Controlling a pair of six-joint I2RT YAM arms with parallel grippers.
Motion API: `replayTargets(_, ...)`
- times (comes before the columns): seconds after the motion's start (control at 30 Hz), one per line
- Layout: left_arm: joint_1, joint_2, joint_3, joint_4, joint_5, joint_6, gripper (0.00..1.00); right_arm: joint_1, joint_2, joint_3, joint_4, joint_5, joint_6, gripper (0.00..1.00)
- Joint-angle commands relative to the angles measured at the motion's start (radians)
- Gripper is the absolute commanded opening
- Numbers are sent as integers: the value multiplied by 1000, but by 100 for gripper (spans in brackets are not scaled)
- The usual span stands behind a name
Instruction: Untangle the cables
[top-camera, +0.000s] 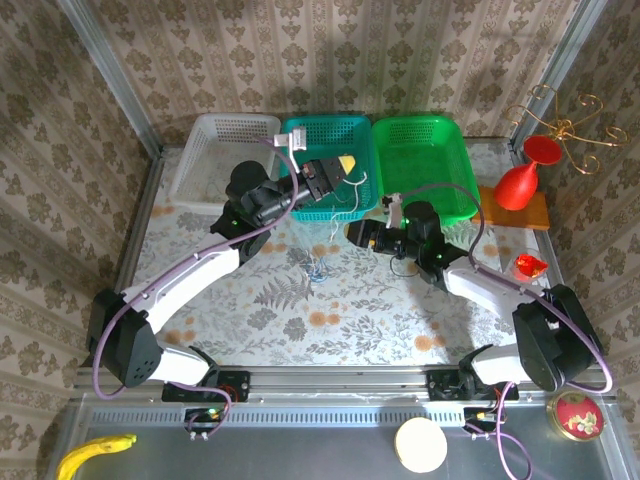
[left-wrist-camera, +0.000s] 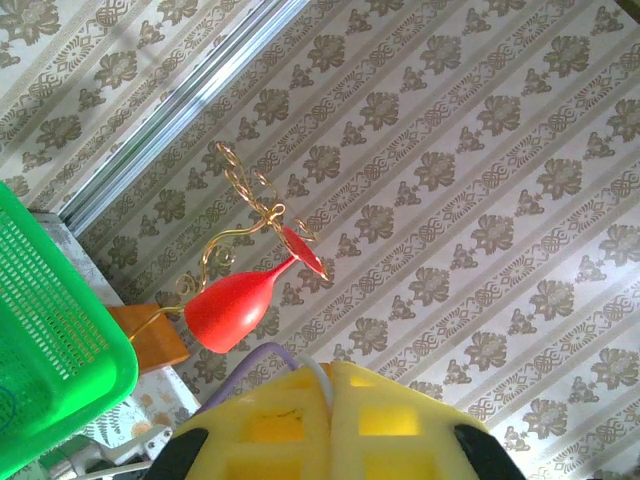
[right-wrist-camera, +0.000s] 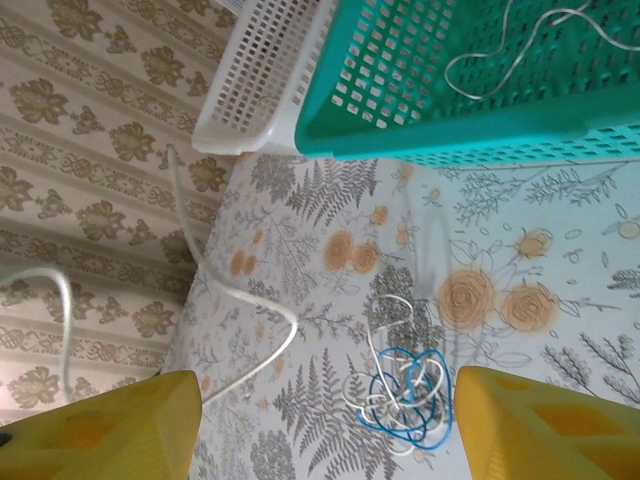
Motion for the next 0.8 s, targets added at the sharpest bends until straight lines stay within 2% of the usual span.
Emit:
replayTargets(0.0, -10, 8, 38, 42, 15, -5, 0, 1, 41, 34, 87, -38, 22, 69)
replayTargets(0.27, -15, 11, 48, 43, 16, -3, 0, 26, 97, 58, 172, -104, 26, 69)
replayTargets(0.77, -26, 23, 58, 68, 16, -20, 0, 39, 158, 91, 220, -93, 48, 68)
